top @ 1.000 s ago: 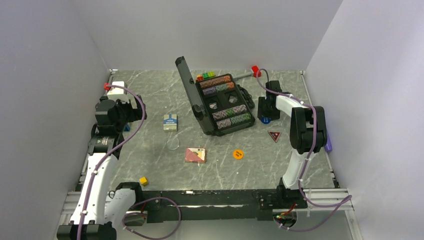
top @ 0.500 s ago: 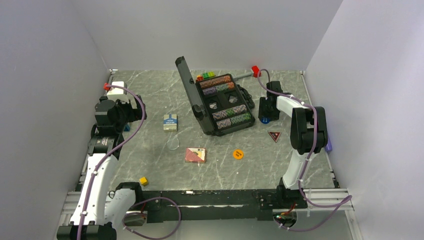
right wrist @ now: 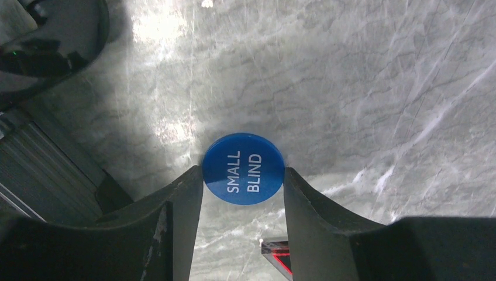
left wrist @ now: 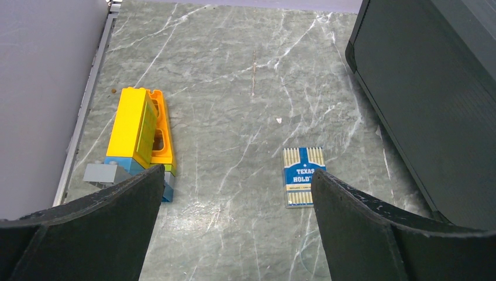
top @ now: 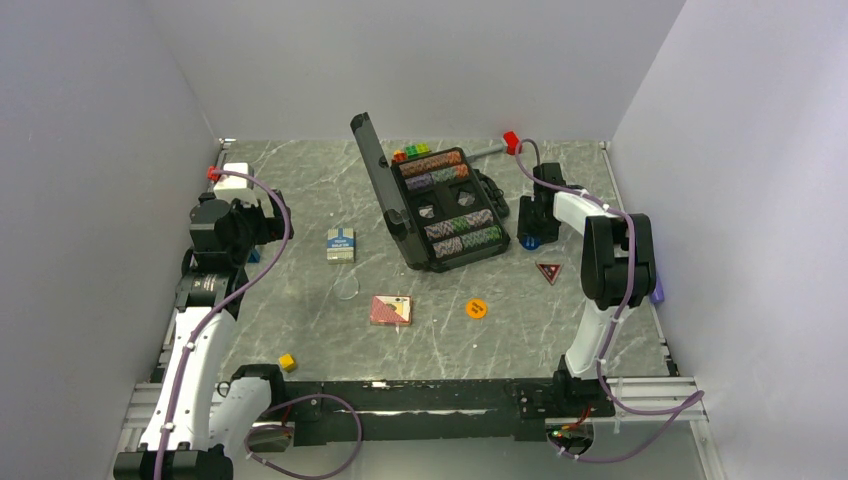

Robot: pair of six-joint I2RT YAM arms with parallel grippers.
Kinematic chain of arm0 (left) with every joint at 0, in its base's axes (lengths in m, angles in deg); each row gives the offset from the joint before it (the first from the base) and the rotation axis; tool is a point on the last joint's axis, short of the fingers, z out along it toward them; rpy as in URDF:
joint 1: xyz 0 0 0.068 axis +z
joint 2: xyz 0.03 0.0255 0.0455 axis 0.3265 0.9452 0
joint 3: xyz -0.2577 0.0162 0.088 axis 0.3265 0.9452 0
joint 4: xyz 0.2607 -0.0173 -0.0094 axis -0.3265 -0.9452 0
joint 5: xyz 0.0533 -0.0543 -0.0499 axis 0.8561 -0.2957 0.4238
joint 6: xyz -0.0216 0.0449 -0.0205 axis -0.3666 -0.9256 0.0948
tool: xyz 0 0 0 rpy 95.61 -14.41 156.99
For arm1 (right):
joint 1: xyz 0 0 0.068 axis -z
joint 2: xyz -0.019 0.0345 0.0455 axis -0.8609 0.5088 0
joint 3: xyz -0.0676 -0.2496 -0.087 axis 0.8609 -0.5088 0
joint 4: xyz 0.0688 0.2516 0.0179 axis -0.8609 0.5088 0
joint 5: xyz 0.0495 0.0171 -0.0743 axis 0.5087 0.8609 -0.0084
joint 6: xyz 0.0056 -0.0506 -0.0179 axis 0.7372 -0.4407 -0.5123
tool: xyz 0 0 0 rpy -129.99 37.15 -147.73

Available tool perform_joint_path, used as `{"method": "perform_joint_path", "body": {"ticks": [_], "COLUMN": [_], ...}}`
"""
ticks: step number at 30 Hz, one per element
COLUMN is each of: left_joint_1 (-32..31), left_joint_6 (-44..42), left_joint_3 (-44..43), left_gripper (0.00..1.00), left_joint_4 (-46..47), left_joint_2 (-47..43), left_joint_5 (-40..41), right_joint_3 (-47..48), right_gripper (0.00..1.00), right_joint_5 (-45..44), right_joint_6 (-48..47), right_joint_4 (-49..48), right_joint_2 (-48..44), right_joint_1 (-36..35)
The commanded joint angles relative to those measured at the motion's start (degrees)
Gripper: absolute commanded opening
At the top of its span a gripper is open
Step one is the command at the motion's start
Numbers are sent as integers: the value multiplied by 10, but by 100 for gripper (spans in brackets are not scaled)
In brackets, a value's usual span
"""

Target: Pack up texas hold em set

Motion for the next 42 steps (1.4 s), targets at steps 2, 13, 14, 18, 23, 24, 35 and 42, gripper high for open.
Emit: {"method": "perform_joint_path", "body": {"ticks": [2, 13, 14, 18, 23, 24, 35, 42], "left_joint_1": [1, 2, 1, 1, 1, 1, 1, 1], "left_joint_6": [0, 0, 0, 0, 1, 1, 0, -1], "left_joint_3": [-5, -5, -5, -5, -5, -5, -5, -5], "left_gripper": [99, 99, 99, 99, 99, 99, 99, 99], "left_joint_4": [22, 23, 23, 23, 24, 24, 23, 23], "left_joint_2": [-11, -10, -10, -10, -9, -10, -10, -11], "left_joint_5": [-1, -5, -5, -7, -8, -7, -7, -3], "right_joint_3": [8, 24, 26, 39, 79, 89, 217, 309], "right_gripper": [42, 40, 40, 40, 39, 39, 39, 39], "right_joint_5": [8, 5, 6, 16, 36, 36, 52, 62], "right_joint_6": [1, -2, -2, -3, -2, -2, 6, 16], "right_joint_4": [70, 93, 96, 102, 119, 122, 147, 147], "right_joint_2": [-35, -68, -72, -86, -88, -87, -40, 36], "right_joint_1": [2, 2, 1, -2, -22, -27, -107, -147]}}
